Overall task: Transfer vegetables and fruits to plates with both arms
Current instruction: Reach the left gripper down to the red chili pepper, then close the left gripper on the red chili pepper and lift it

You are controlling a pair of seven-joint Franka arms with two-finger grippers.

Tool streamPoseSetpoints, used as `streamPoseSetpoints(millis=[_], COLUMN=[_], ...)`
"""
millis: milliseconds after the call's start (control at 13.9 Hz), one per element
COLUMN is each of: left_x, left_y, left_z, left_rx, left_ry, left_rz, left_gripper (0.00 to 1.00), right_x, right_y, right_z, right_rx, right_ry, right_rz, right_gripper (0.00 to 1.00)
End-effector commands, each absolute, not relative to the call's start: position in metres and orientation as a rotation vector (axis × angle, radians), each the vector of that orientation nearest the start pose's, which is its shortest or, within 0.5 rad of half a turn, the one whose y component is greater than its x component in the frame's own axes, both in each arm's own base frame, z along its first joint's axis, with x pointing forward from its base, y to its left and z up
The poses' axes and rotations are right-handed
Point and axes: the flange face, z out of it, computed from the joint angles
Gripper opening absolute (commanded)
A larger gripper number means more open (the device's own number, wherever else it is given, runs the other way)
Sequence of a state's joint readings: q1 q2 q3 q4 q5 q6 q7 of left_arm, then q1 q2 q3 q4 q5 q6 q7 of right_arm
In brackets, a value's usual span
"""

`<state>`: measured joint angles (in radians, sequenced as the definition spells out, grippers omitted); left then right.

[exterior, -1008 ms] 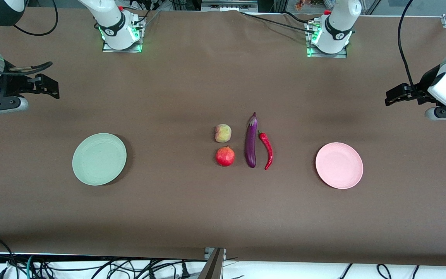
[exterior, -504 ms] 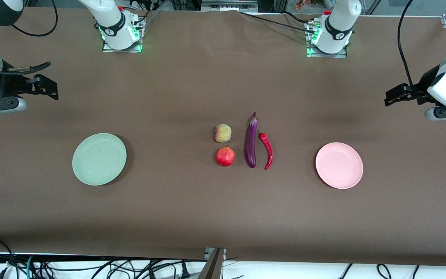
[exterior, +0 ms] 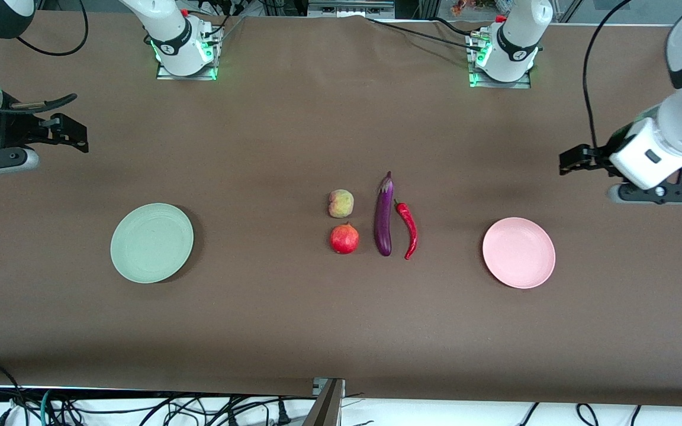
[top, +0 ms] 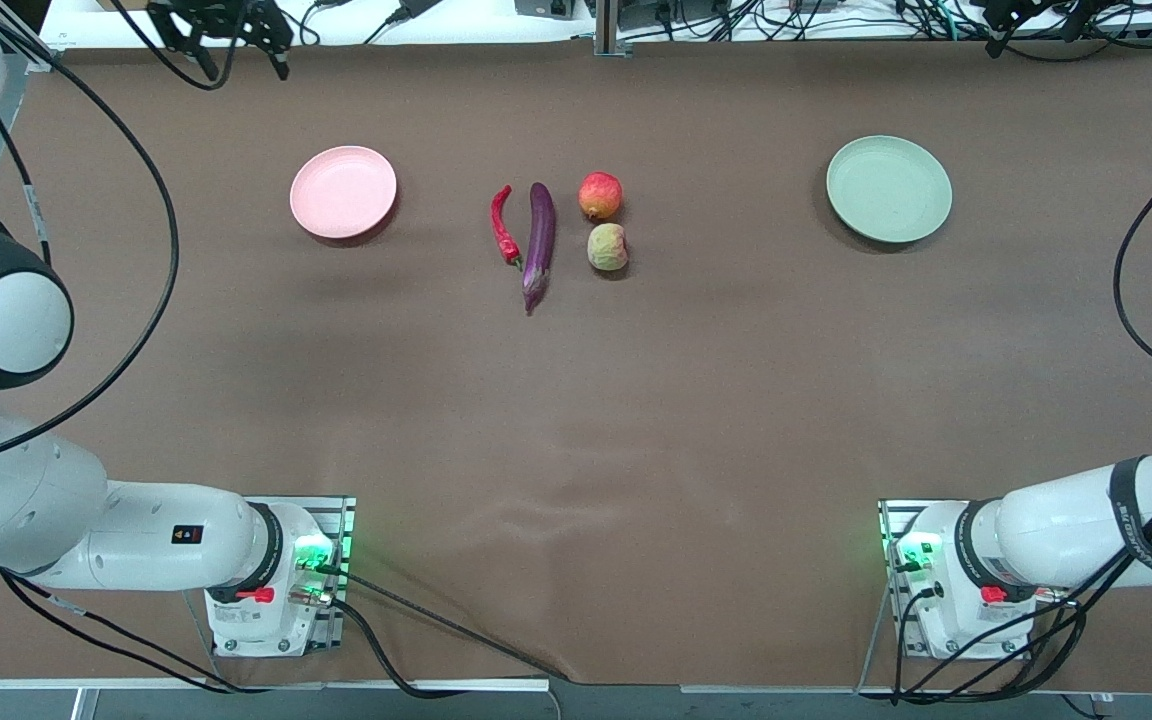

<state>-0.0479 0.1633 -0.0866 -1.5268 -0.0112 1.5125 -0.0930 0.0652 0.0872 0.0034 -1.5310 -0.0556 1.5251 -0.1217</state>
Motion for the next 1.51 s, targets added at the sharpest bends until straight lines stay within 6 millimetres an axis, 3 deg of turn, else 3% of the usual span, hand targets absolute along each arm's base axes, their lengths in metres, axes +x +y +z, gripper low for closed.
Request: streamPoseSetpoints(millis=[0, 216, 288, 360, 576, 720, 936, 1152, 1439], left_x=[0.583, 0.611, 0.627, 0.636, 0.654, 0.653, 0.625, 0.61, 0.606], left_y=[-0.127, -0.165, -0.172, -0.192, -0.23, -0.247, -0.299, -0.304, -0.304], left_z=[0.524, 0.436, 0.416, 0.393, 0.334, 0.297, 0.234, 0.208, 0.199], left_rx=[-3.098, -3.083, -3.128, -3.176, -3.219, -3.214, -3.204, -3.197, -3.186], left_ry=[0.191, 0.202, 0.117, 0.044, -0.135, -0.165, -0.198, -0.22, -0.222], left_rz=[0.435, 0.523, 0.442, 0.376, 0.239, 0.238, 0.202, 0.132, 0.148], left_gripper=[1.0, 1.0, 1.0, 1.0, 1.0, 1.0, 1.0, 1.0, 1.0], right_x=[0.577, 0.577, 0.577, 0.577, 0.577, 0.577, 0.577, 0.577, 0.577], right_y=[0.032, 0.032, 0.032, 0.032, 0.032, 0.032, 0.032, 0.032, 0.032], right_z=[0.596, 0.596, 0.596, 0.596, 0.596, 0.596, 0.596, 0.596, 0.596], right_rx=[-3.186, -3.186, -3.186, -3.186, -3.184, -3.184, -3.185, -3.185, -3.183], right_ry=[-0.293, -0.293, -0.293, -0.293, -0.292, -0.29, -0.288, -0.288, -0.288], right_rz=[0.147, 0.147, 0.147, 0.145, 0.147, 0.147, 0.145, 0.145, 0.144], right_gripper=[1.0, 1.0, 1.0, 1.0, 1.0, 1.0, 1.0, 1.0, 1.0])
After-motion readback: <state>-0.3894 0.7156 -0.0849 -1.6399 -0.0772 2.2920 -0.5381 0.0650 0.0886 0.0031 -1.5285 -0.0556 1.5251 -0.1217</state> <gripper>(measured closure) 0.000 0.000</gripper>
